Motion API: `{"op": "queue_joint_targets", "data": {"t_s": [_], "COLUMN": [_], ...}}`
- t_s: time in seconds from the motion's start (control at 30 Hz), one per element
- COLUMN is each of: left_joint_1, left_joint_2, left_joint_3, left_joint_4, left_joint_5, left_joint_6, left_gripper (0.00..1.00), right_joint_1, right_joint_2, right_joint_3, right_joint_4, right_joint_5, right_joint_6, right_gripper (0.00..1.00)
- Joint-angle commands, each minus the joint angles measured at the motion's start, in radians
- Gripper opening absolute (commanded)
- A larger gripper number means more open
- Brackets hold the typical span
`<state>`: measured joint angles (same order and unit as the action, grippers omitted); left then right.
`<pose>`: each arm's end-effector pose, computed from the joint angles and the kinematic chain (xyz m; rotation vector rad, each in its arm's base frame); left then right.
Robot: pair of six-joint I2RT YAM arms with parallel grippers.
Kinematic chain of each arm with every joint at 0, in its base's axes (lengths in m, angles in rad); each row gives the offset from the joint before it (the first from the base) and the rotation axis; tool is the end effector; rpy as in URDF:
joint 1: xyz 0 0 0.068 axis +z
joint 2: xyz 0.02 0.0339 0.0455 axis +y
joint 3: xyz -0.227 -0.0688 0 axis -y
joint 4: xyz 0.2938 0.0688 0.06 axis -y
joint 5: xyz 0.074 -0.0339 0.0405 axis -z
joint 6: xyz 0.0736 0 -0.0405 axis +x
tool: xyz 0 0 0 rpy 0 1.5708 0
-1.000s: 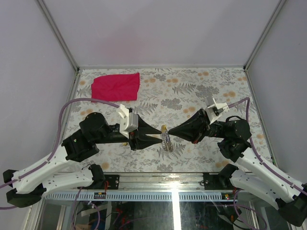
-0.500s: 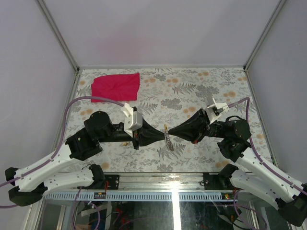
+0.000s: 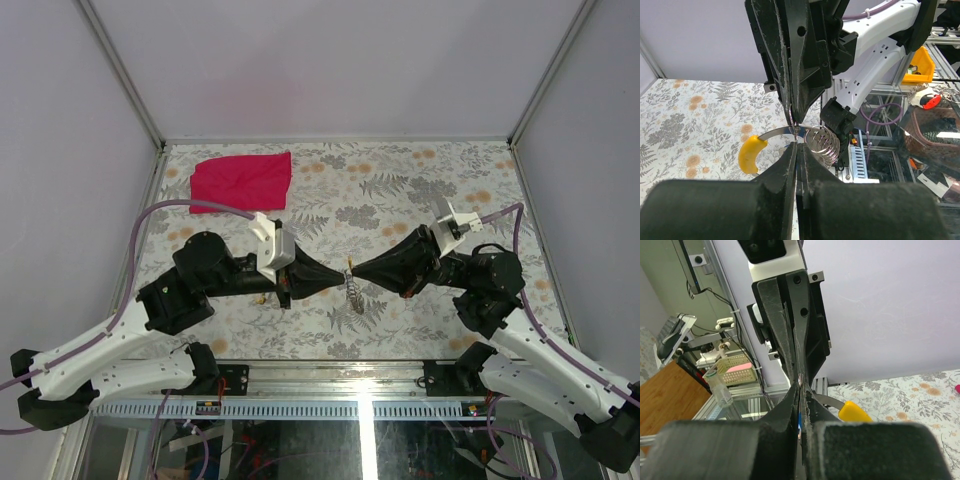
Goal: Put the keys on the keyring
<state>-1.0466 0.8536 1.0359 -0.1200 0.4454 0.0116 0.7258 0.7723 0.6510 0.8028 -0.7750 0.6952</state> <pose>0.1172 -0.2661 0.4056 1.1302 1.1758 -1.1469 0.1563 0.2075 0.3756 -0.8297 0.9391 1.5972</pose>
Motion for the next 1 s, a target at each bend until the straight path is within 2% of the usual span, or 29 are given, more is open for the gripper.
{"op": "queue_joint_targets", "data": {"t_s": [0.0, 0.47, 0.97], "left_joint_1": [-0.004, -0.006, -0.006], "left_joint_2": [0.005, 0.038, -0.054], "left_joint_3": [0.019, 0.003, -0.054], "left_joint_4": [0.061, 0.094, 0.229], "left_joint_5": [-0.019, -0.043, -0.125], "left_joint_6": [-0.012, -0.043, -0.121], "left_gripper": [0.0, 0.01, 0.26], "right_joint_1": [-0.003, -0.003, -0.004], "right_joint_2": [-0.021, -0.035, -0.065], "right_joint_3": [-0.014, -0.068, -0.031], "right_joint_4": [0.12, 0.169, 0.06], "right_joint_5": [0.099, 0.272, 0.178], "right_joint_6": [0.03, 0.075, -0.038], "right_gripper": [0.0, 0.0, 0.0]}}
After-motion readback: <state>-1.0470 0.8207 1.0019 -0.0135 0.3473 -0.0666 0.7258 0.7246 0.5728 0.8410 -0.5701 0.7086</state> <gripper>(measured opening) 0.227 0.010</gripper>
